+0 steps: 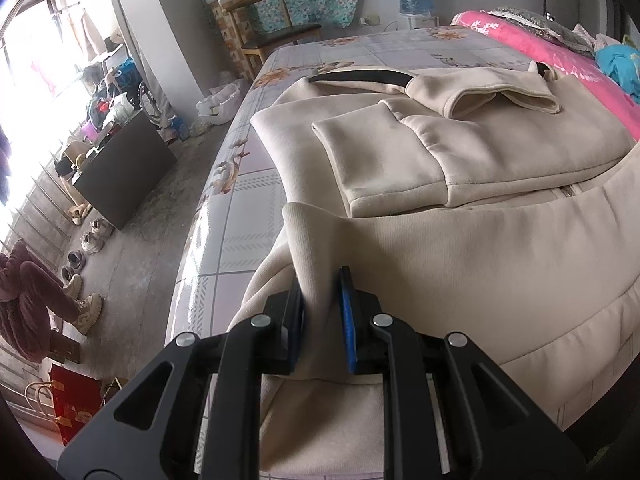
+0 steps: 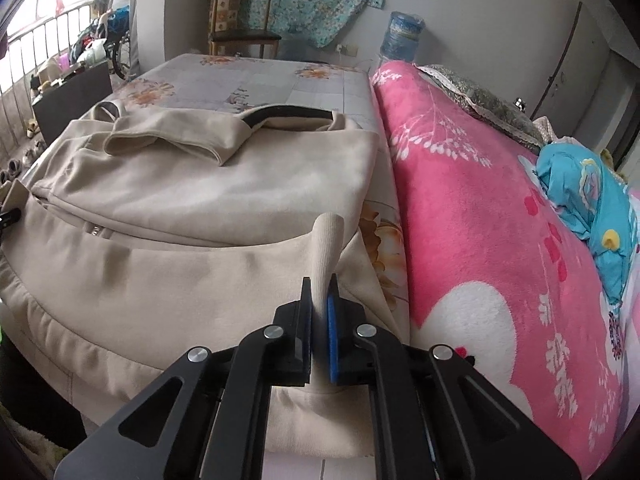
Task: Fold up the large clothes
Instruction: 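Lift the hem with both tools and fold it up over the collar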
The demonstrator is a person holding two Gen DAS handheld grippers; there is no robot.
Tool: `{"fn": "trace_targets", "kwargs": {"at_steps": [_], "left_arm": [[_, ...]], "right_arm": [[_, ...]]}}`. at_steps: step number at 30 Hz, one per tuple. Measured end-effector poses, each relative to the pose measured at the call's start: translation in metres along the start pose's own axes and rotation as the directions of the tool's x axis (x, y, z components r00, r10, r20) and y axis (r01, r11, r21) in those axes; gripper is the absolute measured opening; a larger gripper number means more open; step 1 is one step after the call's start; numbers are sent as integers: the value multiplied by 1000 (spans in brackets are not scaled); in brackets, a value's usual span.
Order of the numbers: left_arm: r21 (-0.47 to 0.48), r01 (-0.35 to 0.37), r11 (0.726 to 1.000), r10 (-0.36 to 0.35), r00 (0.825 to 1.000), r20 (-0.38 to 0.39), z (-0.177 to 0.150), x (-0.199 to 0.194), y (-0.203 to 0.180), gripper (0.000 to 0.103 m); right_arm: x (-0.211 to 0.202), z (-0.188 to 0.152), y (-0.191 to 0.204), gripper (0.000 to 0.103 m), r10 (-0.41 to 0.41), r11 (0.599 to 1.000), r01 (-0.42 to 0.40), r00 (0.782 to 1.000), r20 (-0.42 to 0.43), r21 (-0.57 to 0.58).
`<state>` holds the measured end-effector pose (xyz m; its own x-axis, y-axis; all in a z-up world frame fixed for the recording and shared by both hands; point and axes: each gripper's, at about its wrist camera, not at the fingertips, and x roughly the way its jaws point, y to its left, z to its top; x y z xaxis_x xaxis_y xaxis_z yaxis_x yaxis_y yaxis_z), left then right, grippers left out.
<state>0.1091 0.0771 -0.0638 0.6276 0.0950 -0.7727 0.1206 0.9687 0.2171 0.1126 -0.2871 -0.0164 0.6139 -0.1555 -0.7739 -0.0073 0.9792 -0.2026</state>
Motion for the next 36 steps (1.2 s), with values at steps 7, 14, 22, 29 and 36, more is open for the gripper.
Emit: {"fn": "trace_targets", "kwargs": {"at_steps": [7,14,22,29,36], "left_arm": [[-8,5,1000,-5,1000,3,0,1,2,16],[-10,7,1000,-7,1000,3,0,1,3,17],[-11,4,1000,-4,1000,-1,2,1,3,17],[-34,28,999,-28,1000,-11,4,3,9,19],[-25,16,1000,-16,1000,-11,4,4,8,19]], "right_arm": [[5,-1,6,6,-33,999,33,999,-11,-16],[5,-3,7,6,-45,999,45,999,-11,-16],[21,-4,4,7,-17,1000,16,999,-47,-16],[33,-4,-17,9,133,988,-126,988,-79,91],[45,-4,-23,20,207,973,-193,973,-106,123]]}}
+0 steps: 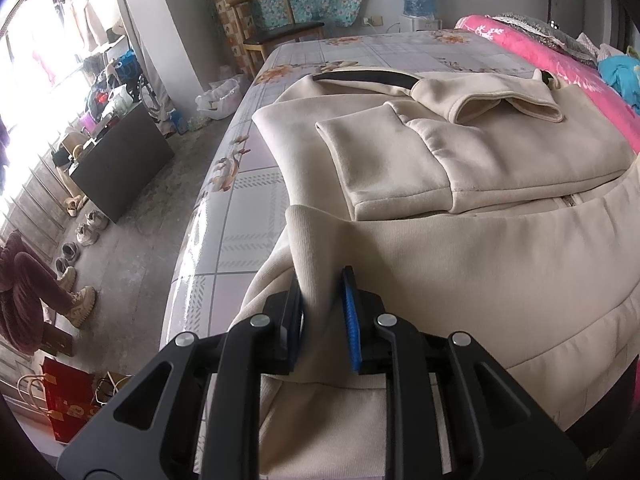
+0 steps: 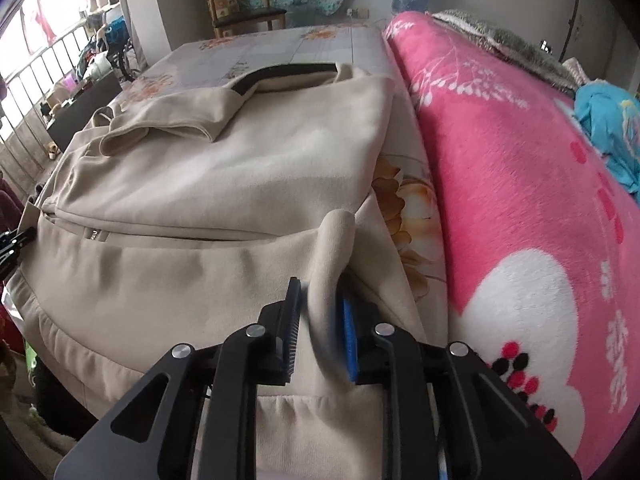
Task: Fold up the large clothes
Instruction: 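Lift the hem with both tools and fold it up over the collar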
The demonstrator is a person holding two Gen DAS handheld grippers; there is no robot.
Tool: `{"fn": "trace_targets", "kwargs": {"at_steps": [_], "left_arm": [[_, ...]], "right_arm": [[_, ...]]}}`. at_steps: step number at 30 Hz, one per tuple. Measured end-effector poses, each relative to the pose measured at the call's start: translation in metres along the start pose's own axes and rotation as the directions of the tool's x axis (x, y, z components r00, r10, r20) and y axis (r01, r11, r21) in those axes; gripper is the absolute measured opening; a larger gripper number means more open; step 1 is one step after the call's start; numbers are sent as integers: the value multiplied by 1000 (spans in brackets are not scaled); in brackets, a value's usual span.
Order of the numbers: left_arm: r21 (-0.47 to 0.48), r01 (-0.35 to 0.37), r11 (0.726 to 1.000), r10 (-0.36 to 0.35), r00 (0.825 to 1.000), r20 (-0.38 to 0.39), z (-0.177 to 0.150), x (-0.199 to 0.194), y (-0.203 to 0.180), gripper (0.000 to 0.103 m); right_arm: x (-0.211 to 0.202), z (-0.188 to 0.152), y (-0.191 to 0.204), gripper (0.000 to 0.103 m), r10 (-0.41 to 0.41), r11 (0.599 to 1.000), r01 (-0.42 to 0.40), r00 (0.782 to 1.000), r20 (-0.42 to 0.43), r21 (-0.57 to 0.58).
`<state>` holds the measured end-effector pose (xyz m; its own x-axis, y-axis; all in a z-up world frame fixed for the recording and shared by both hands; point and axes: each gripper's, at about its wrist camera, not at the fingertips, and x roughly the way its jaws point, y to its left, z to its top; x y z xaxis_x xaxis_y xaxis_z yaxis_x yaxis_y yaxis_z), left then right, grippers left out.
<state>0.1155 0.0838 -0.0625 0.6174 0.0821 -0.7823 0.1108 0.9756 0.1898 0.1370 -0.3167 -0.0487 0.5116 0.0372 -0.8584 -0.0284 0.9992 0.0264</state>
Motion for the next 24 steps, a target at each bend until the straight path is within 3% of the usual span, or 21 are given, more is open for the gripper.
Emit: {"fn": "trace_targets", "kwargs": {"at_steps": [7,24], "left_arm": [[-11,-1,1000,1,1000,-6,1,0,0,19],[-23,0,1000,0,1000,-8,0,0,-1,19]], "right_arm": [[0,1,3,21,-18,1000,18,1000,4,-25],[-1,-1,26,20,-156,981,158,987,28,-108]]}}
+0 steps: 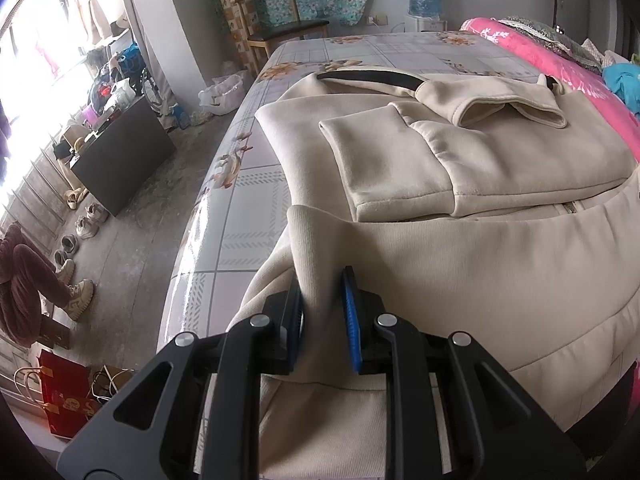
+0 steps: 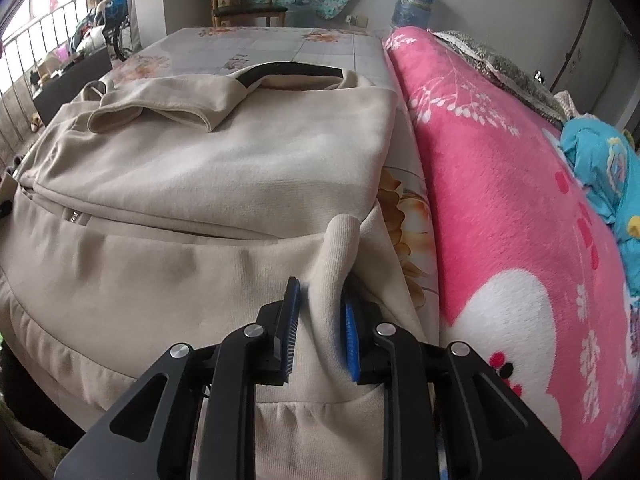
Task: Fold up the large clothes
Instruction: 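Lift the hem with both tools and fold it up over the collar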
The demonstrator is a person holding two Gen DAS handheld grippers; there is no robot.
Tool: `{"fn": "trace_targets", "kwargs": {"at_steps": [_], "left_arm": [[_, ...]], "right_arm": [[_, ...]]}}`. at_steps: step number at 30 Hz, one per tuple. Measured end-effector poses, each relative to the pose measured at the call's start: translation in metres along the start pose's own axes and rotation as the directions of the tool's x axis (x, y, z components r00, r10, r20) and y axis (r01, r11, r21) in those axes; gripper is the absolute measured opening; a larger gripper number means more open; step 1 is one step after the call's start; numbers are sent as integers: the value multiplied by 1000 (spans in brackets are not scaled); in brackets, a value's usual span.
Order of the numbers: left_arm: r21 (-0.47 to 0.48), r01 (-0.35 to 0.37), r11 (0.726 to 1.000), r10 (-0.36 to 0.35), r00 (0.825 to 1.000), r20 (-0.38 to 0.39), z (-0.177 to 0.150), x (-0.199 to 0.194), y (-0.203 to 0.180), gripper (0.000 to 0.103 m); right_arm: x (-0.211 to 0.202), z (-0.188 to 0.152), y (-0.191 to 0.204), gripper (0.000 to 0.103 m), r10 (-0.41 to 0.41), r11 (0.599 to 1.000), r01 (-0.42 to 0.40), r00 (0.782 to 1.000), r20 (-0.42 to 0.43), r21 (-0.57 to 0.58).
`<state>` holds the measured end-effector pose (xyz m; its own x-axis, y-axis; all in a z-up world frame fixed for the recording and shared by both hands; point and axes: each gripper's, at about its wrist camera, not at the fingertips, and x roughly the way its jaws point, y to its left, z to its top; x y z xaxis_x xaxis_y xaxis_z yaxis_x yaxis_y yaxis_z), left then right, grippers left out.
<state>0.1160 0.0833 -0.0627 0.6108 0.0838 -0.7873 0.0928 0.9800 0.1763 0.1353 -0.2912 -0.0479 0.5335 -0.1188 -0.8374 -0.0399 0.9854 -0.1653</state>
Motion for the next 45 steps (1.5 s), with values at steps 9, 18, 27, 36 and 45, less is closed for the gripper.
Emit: {"fn": "trace_targets", "kwargs": {"at_steps": [9,18,27,36,45], "left_arm": [[-6,1,1000,-1,1000,2,0,0,0,19],[-59,13,998,-10,999,47,2,-14,2,6],[-85,25,996,-13,990,142,3,-61,6,5],[-83,40,996,-19,972,235,9,-104,7,5],[-93,68,993,-32,936,350,28,-120,14,5]], "right_arm": [[0,-1,5,19,-33,999,33,999,6,-20],[-35,-3,10,6,-77,997,79,992,97,-21],[-85,-12,6,6,-76,997,73,978,193,25],[-105,-15,-1,6,-74,995,54,966,248,86],[-116,7,-15,6,-58,990,14,949,310,142]]}}
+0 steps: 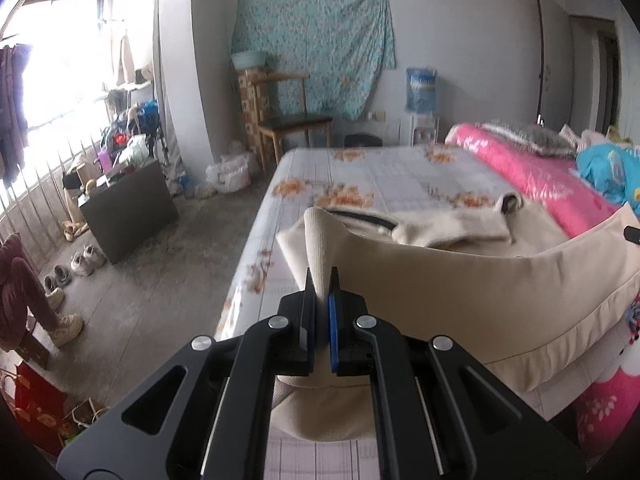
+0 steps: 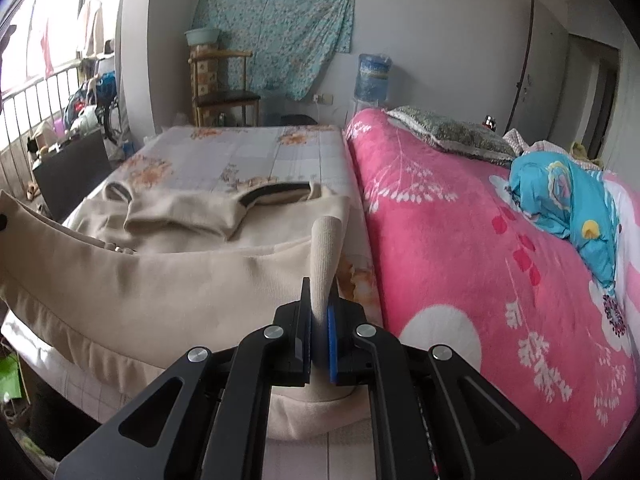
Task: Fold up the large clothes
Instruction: 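Lift the hem with both tools and fold it up over the collar, then lower the folded hem onto the bundle and open both tools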
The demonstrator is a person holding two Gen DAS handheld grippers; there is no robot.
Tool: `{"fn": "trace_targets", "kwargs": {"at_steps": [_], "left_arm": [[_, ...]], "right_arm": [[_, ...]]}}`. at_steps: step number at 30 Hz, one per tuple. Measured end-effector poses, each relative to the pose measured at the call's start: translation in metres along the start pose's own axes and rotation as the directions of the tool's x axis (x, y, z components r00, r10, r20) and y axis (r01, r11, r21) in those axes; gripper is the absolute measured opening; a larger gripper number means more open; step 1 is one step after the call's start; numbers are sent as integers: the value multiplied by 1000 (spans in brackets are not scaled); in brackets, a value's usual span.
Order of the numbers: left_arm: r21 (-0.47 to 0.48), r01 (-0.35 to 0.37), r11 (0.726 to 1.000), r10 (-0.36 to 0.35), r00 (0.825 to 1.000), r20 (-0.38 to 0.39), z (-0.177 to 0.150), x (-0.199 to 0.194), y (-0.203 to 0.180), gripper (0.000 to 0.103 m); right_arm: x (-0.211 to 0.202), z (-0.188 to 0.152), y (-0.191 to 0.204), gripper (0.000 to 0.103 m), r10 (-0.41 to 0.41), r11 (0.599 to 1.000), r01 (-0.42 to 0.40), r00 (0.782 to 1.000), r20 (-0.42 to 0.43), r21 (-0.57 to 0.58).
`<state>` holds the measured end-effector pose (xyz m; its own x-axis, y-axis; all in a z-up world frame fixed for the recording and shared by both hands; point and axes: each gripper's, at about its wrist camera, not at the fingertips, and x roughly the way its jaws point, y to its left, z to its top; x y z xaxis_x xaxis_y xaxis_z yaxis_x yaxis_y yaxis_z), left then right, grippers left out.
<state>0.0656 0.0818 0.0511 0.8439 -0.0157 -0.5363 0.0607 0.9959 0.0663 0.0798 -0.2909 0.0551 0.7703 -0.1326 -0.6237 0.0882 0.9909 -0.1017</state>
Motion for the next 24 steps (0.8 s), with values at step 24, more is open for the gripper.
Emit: {"fn": "trace_targets", "kwargs": {"at_steps": [24], "left_arm": [[-6,-26,1000,23,946,-324,74,271,25,25]], "right_arm": [[250,102,-14,23,64,996,-50,976,-208,75]]}}
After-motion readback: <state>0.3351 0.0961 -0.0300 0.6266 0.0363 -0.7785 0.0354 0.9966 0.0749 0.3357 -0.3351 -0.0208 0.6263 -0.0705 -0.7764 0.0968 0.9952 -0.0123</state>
